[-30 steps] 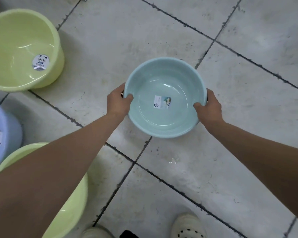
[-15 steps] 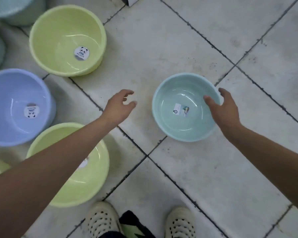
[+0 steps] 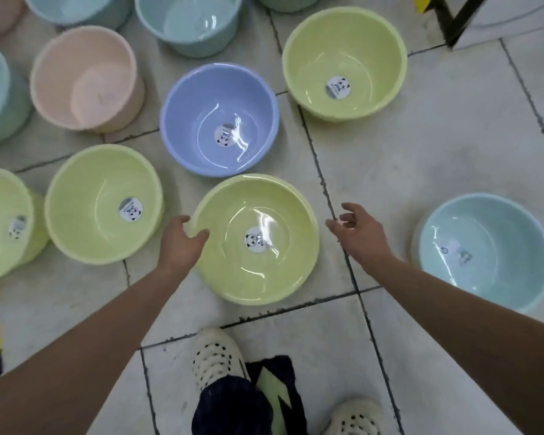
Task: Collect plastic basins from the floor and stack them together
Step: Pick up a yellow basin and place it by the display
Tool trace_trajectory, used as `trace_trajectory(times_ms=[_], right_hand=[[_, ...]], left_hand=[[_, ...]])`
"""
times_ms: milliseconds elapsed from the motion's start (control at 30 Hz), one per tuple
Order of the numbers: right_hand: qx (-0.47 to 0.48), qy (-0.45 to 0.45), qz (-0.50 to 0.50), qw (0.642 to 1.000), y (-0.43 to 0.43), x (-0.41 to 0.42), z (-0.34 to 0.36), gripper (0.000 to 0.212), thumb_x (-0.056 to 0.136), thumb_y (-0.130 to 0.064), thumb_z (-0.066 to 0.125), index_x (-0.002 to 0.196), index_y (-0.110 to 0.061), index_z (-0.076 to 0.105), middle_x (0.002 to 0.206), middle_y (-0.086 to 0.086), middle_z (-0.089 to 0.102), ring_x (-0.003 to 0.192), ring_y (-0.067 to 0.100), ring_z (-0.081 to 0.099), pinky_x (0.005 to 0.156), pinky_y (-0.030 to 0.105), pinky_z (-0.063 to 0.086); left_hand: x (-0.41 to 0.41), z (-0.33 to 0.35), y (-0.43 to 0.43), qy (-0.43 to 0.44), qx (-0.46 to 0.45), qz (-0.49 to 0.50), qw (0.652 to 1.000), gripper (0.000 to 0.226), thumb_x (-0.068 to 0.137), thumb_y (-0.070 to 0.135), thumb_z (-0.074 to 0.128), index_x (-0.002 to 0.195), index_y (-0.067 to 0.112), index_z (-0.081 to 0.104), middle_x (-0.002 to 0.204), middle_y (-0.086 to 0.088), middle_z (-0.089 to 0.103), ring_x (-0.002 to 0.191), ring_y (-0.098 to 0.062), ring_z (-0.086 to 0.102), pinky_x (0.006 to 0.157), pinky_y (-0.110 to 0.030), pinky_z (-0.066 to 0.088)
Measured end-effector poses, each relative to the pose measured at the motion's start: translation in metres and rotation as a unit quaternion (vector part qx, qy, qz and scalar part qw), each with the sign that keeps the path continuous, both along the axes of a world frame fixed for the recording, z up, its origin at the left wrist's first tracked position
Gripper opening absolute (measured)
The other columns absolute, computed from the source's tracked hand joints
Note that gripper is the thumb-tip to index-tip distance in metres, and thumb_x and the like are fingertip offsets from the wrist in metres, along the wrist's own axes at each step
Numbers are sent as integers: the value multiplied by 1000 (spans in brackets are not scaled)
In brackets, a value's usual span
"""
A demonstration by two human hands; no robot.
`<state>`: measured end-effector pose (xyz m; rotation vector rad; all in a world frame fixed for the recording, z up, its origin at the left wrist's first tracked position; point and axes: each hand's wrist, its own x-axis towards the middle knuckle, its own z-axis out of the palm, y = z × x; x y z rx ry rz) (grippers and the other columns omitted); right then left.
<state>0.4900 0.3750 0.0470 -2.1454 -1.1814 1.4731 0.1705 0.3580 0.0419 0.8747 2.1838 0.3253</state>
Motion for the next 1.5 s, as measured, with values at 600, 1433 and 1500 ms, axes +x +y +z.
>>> trace_trajectory(times_ms=[600,1433,1500], right_hand=[[-53,-187,34,980,-25,-81,-109,46,88,-19,61,126,-15,35,101,15,58,83,37,63,67,46,57],[14,-67,211,975,62,-309,295,67,65,-29,47,131,-14,42,94,1,55,88,29,54,65,30,37],[18,-63,239,969,71,-328,313,65,66,-29,46,130,-15,42,93,0,55,86,27,53,61,29,36]], left_hand=[[-30,-108,-53,-152,-4,106,983,51,87,2,56,133,16,40,99,2,57,88,-20,56,76,-30,46],[-238,283,-69,-181,59,284,940,37,83,-4,58,113,16,49,91,7,55,92,-22,55,65,-26,44],[-256,299,-63,-176,62,288,939,37,83,-5,58,110,17,48,91,7,55,91,-23,55,64,-25,43]])
